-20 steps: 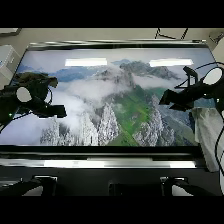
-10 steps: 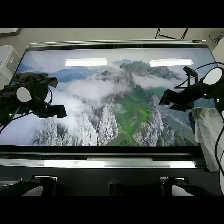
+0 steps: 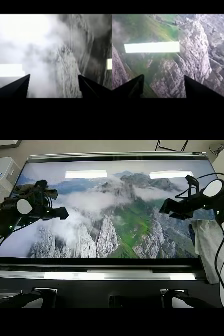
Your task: Fold the clothes and pants, and hang the long-sleeved shirts on hangers.
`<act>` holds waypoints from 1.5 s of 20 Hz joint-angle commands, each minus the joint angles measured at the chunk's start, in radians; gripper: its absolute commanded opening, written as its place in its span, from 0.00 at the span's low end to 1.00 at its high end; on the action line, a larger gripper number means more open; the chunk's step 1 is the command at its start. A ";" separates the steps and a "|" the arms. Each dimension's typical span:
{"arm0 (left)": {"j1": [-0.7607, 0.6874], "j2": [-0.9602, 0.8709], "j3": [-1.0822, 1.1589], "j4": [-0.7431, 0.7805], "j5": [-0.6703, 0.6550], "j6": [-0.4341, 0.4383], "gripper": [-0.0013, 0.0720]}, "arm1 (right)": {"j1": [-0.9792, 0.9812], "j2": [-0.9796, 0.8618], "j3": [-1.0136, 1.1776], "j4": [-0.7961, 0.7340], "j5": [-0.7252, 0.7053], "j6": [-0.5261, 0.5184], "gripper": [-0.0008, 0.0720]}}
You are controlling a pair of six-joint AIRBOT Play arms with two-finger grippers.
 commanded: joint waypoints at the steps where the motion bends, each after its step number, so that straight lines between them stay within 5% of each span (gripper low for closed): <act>1: 0.007 -0.006 0.000 -0.019 0.415 -0.018 0.98 | 0.000 -0.002 0.000 -0.018 -0.064 -0.005 0.68; 3: 0.089 -0.034 0.014 -0.013 0.616 -0.228 0.89 | 0.000 -0.005 0.000 -0.053 -0.102 -0.005 0.68; 6: 0.364 -0.100 0.055 -0.048 0.433 -0.590 0.94 | 0.000 -0.006 0.000 -0.106 -0.111 -0.005 0.68; 9: 0.618 -0.138 0.042 -0.187 0.135 -0.600 0.95 | 0.001 -0.006 0.000 -0.112 -0.095 -0.005 0.68; 13: 0.745 -0.169 -0.069 -0.299 0.181 -0.444 0.96 | 0.001 -0.006 0.000 -0.110 -0.072 -0.004 0.68; 19: 0.710 -0.354 -0.095 -0.905 0.414 0.060 0.96 | 0.001 -0.006 0.000 -0.074 0.032 -0.004 0.68; 21: 0.692 -0.397 -0.089 -0.973 0.462 0.097 0.94 | 0.001 -0.005 0.000 -0.074 0.081 0.000 0.68; 22: 0.686 -0.414 -0.084 -0.977 0.469 0.097 0.86 | 0.001 -0.005 0.000 -0.074 0.102 0.009 0.68; 24: 0.681 -0.420 -0.080 -0.980 0.444 0.098 0.26 | 0.001 -0.005 0.000 -0.074 0.123 0.015 0.68; 25: 0.681 -0.403 -0.075 -0.980 0.410 0.124 0.06 | 0.001 -0.005 0.000 -0.074 0.122 0.014 0.68; 30: 0.583 -0.004 -0.050 -0.979 0.348 0.483 0.04 | 0.001 0.000 0.001 -0.074 0.114 0.014 0.68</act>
